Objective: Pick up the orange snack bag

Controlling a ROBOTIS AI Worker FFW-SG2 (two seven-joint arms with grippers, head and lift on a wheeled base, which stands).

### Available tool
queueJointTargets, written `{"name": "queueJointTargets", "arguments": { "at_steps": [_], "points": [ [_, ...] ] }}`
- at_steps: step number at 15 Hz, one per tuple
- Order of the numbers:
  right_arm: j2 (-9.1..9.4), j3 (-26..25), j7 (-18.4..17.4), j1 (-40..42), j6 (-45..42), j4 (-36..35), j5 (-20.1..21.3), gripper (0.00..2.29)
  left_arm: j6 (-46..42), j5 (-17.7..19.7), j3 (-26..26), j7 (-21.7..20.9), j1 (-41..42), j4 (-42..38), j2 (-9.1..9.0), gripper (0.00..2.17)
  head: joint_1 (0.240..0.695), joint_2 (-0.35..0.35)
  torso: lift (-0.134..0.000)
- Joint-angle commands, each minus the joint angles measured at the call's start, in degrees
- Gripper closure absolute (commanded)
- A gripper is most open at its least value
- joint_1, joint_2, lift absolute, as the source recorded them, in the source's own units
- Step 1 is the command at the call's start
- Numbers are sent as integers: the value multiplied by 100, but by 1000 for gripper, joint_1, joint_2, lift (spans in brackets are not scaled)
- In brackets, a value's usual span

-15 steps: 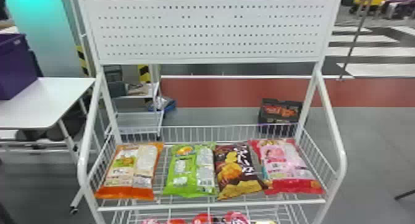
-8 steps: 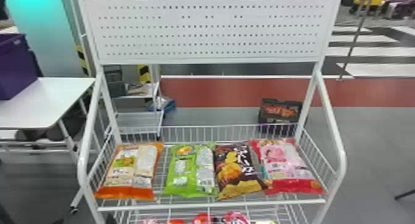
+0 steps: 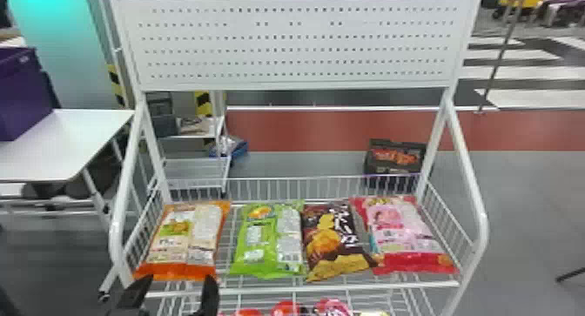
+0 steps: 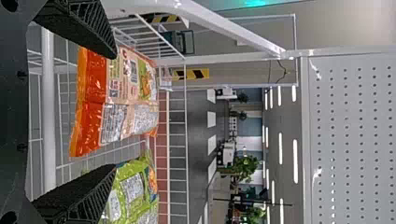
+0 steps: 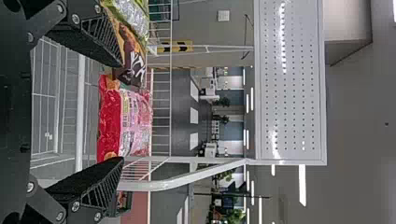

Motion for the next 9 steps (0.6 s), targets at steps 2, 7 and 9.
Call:
{"name": "queueJointTargets", "arguments": {
  "at_steps": [2, 7, 9],
  "points": [
    [-8, -3, 0, -21, -29, 24, 0, 194, 259, -15, -127, 1, -620, 510, -163, 46, 499, 0, 0],
    [-8, 6, 0, -56, -29, 76, 0, 194, 856, 11, -154, 1, -1428, 1072, -294, 46, 499, 0, 0],
    [-8, 14, 0, -65, -29, 103, 0, 194, 944, 82, -189, -17, -1745, 1336, -303, 46, 499, 0, 0]
  ]
}}
